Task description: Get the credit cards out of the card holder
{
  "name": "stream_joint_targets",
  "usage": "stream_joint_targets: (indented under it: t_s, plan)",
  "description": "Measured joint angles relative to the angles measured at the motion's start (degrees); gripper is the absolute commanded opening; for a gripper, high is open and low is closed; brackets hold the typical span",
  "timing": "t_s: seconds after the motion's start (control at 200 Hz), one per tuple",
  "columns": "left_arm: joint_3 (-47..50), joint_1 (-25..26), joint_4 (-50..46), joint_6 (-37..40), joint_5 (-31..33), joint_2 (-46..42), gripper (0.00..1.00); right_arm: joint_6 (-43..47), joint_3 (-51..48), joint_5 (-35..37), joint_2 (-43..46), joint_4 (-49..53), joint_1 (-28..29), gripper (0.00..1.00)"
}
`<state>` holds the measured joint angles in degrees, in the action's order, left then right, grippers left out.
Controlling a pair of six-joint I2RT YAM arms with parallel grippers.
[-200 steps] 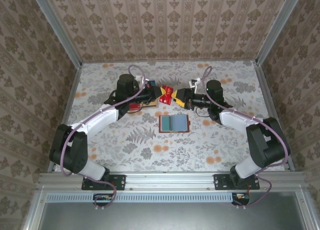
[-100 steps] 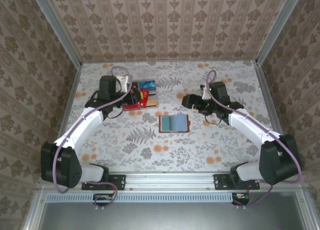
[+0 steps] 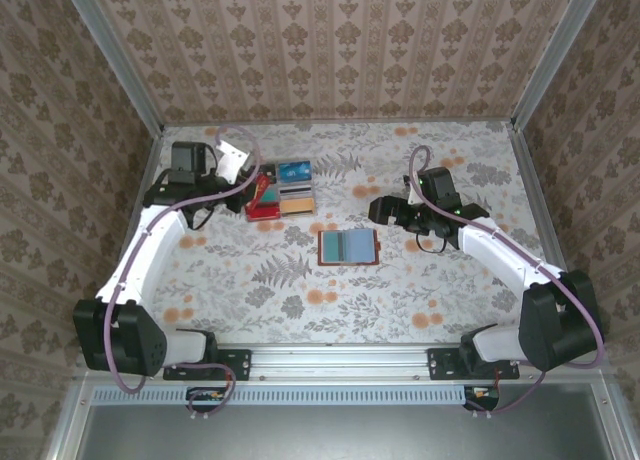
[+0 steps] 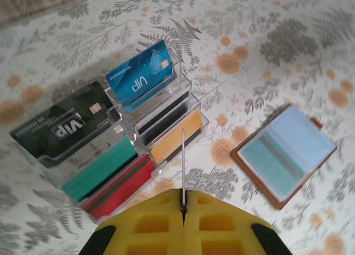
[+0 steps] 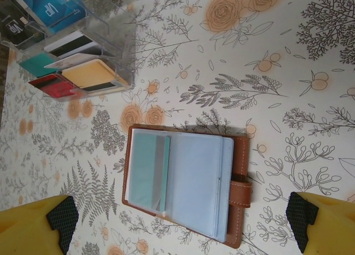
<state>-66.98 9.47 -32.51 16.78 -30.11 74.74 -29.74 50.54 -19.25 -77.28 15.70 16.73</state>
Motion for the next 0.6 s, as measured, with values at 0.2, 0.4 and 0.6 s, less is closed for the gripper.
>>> stream_joint_targets:
  t_s: [0.2,0.4,0.6]
  plan:
    - [-6.8,-2.0,-5.5,17.6,-2.1,5.1,0.0,0.0,0.0,0.0,-0.8,0.0,0.0,1.0]
    - [-13.1,-2.0,-10.1,30.3,-1.1,12.6,0.0,0.0,0.0,-0.5,-1.5,0.2,0.0,1.0]
    - [-16.0,-2.0,-13.9,41.2,0.0,19.3,0.0,-0.2,0.1,-0.9,-3.8,0.5,0.0,1.0]
